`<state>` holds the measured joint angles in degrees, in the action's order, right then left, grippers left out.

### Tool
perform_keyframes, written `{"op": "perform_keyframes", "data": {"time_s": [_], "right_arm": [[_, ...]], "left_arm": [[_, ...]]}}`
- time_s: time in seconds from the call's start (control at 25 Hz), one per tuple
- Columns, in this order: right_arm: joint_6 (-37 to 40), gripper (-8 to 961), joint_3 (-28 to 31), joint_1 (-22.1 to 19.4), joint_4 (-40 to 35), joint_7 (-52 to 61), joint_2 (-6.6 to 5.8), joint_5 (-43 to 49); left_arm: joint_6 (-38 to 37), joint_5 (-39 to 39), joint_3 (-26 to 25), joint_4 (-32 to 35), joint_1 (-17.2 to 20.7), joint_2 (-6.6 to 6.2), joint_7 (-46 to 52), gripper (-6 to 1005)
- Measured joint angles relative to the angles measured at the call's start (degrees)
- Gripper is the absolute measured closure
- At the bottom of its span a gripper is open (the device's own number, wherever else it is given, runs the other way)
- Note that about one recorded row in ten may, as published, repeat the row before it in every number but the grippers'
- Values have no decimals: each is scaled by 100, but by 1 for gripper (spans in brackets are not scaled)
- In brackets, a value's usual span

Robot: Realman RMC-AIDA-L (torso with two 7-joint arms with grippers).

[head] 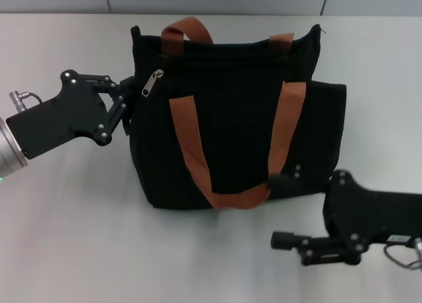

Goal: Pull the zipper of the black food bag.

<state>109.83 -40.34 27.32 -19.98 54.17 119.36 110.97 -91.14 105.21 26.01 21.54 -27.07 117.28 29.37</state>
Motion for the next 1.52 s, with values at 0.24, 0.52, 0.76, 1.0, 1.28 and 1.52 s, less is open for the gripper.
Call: {"op": "perform_keyframes", "data": {"time_s": [0.24,0.52,0.76,1.0,1.28,1.52], "right_arm": [[557,172,-33,381,27,1184,-7,-924],[391,175,-53,1235,-334,3459,-17,-1108],[-405,177,-372,1676,-888,5341,-34,-1062],[-1242,180,-1150,1965,-1243,6533,-38,-1062],[-1758,183,-1486,2281,-1421,7428,-43,-972],[-1973,186,-1561,2370,-1632,7761,-30,-787]], "left_arm": [[-35,-2,-15,0,0,31,-51,973],[-122,-52,-45,2,36,57,-146,973],[-254,-244,-52,36,120,35,-227,972],[-358,-259,-53,76,134,49,-301,973],[-469,-260,-89,120,138,62,-360,973],[-483,-259,-96,141,124,67,-370,972]]}}
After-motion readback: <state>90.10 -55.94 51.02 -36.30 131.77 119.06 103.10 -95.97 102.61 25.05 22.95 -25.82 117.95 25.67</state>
